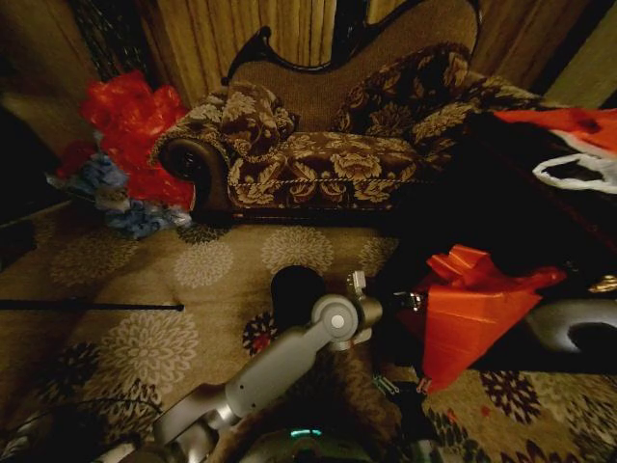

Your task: Place a garbage bag over the trash bin.

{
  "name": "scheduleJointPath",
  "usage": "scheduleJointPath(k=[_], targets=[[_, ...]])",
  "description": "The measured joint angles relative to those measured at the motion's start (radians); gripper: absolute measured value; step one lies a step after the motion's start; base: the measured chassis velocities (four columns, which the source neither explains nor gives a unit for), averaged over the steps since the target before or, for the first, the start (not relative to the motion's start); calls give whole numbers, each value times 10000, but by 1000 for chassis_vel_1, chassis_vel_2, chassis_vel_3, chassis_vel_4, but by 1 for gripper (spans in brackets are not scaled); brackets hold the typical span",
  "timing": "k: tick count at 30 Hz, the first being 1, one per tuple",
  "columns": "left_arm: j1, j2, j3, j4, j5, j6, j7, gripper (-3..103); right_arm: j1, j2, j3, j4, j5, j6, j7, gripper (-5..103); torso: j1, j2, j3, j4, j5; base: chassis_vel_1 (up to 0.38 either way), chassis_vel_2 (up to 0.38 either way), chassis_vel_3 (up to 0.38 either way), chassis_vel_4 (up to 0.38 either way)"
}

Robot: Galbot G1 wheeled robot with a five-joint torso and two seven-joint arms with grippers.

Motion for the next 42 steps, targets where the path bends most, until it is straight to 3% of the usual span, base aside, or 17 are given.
scheduleJointPath(k=[16,42], targets=[[918,932,-1712,-312,10,9,-84,0,22,-32,31,129,94,-56,21,100,0,0,0,2,-1,0,0,0,0],[3677,2873,-3985,-2304,-2,19,171,0,35,-91,-151,151,93,-161,-39,100,0,0,0,0,-2,0,0,0,0]])
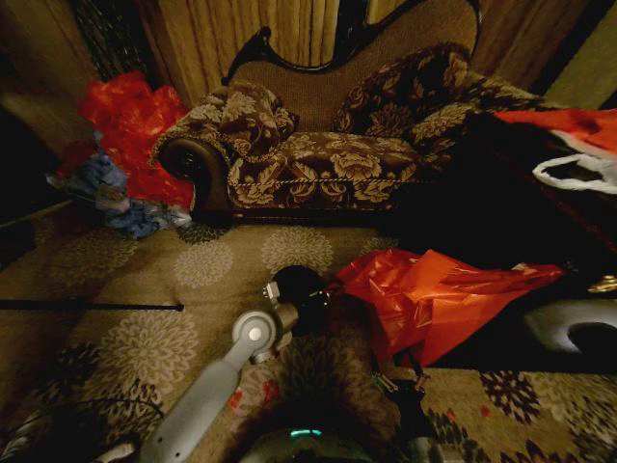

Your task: Place a garbage bag over the trash bin.

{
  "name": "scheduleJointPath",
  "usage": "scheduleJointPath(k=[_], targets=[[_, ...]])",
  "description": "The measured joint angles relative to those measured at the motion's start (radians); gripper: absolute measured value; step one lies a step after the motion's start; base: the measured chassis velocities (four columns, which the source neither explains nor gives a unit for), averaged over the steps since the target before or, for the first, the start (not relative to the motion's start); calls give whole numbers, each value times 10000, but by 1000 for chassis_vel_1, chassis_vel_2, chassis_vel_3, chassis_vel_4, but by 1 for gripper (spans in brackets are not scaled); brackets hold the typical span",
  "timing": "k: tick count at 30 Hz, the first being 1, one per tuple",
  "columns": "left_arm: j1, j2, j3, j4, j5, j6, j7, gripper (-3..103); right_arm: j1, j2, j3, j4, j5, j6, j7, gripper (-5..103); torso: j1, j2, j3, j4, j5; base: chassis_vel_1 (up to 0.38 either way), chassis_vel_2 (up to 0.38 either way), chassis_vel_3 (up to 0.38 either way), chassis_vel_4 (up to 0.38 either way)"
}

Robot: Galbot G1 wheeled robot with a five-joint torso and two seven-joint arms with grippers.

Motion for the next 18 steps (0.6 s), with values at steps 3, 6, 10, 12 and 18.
scheduleJointPath(k=[3,6,10,12,18], targets=[[297,346,-335,-219,-35,-34,41,0,6,-38,24,27,43,-6,0,100,0,0,0,0,1,0,0,0,0],[562,593,-553,-382,-40,-68,72,0,10,-56,34,35,75,-6,0,100,0,0,0,1,1,0,0,0,0],[883,890,-701,-615,-40,-100,113,0,45,-80,45,35,105,-6,0,100,0,0,0,1,1,0,0,0,0],[937,959,-757,-671,-40,-112,118,0,52,-84,46,36,110,-7,0,100,0,0,0,1,0,0,0,0,0],[974,1250,-1271,-887,-165,-193,111,0,63,-110,59,44,159,-11,3,100,0,0,0,0,1,0,0,0,0]])
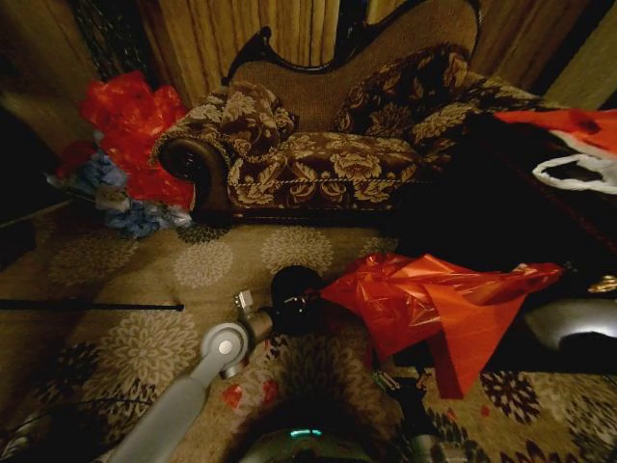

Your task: Place a garbage bag over the trash bin.

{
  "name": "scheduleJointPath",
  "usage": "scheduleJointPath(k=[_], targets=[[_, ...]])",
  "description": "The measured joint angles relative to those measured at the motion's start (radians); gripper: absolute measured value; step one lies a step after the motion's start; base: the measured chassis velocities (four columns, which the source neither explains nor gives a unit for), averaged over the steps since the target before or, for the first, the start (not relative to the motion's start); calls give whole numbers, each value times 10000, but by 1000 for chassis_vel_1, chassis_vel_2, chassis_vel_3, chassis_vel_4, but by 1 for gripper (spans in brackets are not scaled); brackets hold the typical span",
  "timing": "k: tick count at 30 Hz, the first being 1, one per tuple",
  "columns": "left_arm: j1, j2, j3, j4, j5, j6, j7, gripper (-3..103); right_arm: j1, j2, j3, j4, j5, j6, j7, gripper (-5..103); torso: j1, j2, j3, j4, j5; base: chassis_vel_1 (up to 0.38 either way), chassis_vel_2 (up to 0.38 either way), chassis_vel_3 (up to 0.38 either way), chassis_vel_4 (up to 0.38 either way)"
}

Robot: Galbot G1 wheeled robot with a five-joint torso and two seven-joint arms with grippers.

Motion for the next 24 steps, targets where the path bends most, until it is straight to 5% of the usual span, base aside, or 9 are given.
scheduleJointPath(k=[7,24], targets=[[-36,503,-918,-165,-439,-46,-19,0,108,-94,91,15,156,-30,21,100,0,0,0,0,0,0,0,0,0],[-45,970,-1531,-207,-893,-56,-36,0,314,-280,142,6,502,-211,52,100,0,0,0,1,0,0,0,0,0]])
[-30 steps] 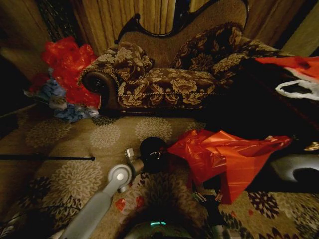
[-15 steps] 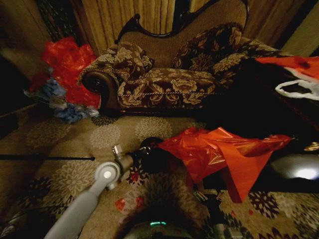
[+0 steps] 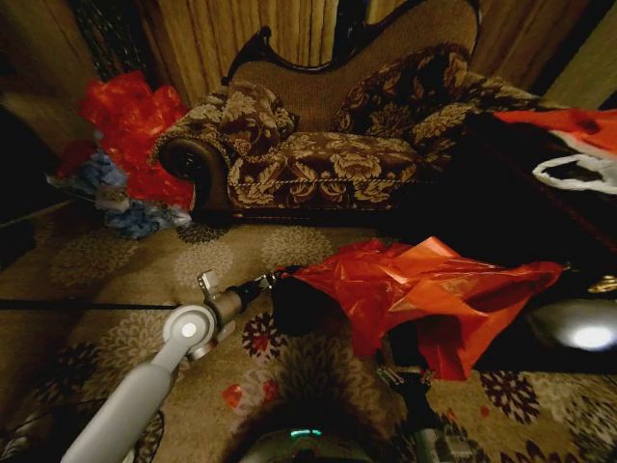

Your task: Place a garbage bag over the trash bin.

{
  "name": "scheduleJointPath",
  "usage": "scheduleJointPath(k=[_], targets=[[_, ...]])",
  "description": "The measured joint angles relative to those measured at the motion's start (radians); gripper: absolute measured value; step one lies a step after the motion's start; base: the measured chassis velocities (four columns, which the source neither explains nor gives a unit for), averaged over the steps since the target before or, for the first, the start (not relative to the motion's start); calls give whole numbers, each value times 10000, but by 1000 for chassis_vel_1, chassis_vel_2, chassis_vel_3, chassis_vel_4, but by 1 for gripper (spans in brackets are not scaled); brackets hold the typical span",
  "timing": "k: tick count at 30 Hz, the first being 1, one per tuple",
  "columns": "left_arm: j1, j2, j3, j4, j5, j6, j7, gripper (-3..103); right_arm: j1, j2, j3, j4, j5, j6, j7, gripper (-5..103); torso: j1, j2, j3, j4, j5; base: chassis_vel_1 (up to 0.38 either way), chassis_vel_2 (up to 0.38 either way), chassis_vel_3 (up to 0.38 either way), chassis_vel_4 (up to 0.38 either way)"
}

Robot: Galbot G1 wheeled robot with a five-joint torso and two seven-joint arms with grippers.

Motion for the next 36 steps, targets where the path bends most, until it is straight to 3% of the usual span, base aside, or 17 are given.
scheduleJointPath(k=[11,19,26,27,28,31,32,34,35,36], targets=[[145,132,-478,255,-219,-15,14,0,85,-20,-26,-91,57,-22,7,100,0,0,0,2,-1,0,0,0,0],[144,54,-121,63,-163,7,15,0,59,55,-87,-110,-3,-17,1,100,0,0,0,1,1,0,0,0,0],[-17,12,1242,140,1290,222,485,-3,28,33,-11,-144,-2,24,1,100,0,0,0,1,4,0,0,0,0],[-112,6,1995,283,1975,297,710,1,31,29,-2,-169,-2,28,1,100,0,0,0,0,2,0,0,0,0],[-112,6,1995,283,1975,297,710,1,31,29,-2,-169,-2,28,1,100,0,0,0,0,2,0,0,0,0],[-465,-187,3197,610,2796,335,906,12,43,28,19,-209,1,29,10,100,-1,0,0,1,3,0,0,0,0],[-769,-444,3602,870,2862,336,912,23,57,21,42,-251,9,28,22,100,0,0,0,2,2,0,0,0,0],[-1006,-637,3812,1066,2784,332,908,23,75,14,59,-282,15,28,37,100,0,0,0,0,1,0,0,0,0],[-1384,-907,4062,1369,2603,330,860,34,100,-3,91,-334,26,24,75,100,0,0,0,0,3,0,0,0,0],[-1384,-907,4062,1369,2603,330,860,34,100,-3,91,-334,26,24,75,100,0,0,0,0,3,0,0,0,0]])
